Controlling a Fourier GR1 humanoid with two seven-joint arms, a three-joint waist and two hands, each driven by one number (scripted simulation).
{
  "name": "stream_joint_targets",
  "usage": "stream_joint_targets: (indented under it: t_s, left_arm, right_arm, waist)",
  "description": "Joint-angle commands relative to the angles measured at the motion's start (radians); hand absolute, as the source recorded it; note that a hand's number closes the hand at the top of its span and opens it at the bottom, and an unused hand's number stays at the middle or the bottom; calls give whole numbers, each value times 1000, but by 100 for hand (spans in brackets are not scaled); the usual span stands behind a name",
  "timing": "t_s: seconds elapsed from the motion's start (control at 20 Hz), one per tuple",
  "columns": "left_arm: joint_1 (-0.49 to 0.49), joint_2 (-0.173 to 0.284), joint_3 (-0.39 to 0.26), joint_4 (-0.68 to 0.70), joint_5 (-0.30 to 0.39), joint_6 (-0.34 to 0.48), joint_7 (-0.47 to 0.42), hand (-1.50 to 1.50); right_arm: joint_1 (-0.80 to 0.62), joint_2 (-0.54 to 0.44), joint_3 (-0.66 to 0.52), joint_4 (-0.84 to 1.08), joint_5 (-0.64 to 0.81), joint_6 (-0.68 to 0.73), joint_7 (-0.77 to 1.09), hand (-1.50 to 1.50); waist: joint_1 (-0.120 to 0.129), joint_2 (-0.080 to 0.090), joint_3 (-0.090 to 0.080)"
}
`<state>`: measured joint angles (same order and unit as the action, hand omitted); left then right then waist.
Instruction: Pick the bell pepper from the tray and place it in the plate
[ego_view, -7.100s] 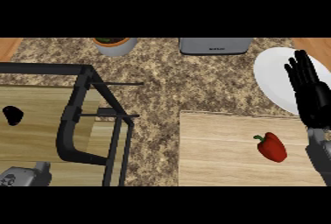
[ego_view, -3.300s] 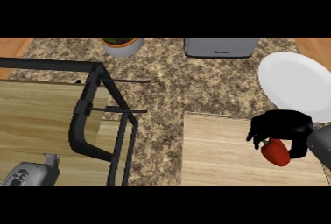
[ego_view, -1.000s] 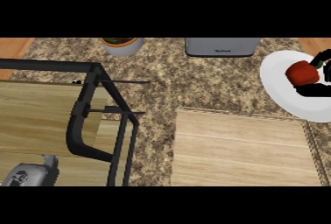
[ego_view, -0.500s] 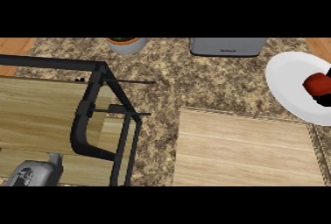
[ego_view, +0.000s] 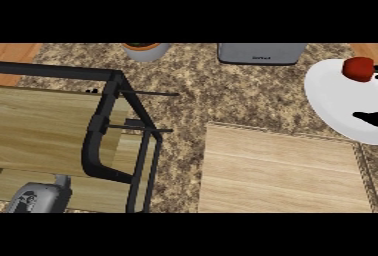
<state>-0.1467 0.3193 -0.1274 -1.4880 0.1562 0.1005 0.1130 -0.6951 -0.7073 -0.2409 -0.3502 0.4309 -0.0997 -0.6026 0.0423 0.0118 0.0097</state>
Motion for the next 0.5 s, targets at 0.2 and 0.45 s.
stream_joint_targets:
  t_s: [0.2, 0.45]
  left_arm:
    - [-13, 14, 56, 43, 13, 18, 61, 0]
    - [12, 16, 72, 39, 27, -10, 25, 0]
  right_arm:
    - [-70, 7, -136, -10, -176, 208, -245, -150]
    - [-102, -36, -211, 91, -266, 379, -89, -150]
  waist:
    - [-24, -3, -7]
    - [-26, -5, -8]
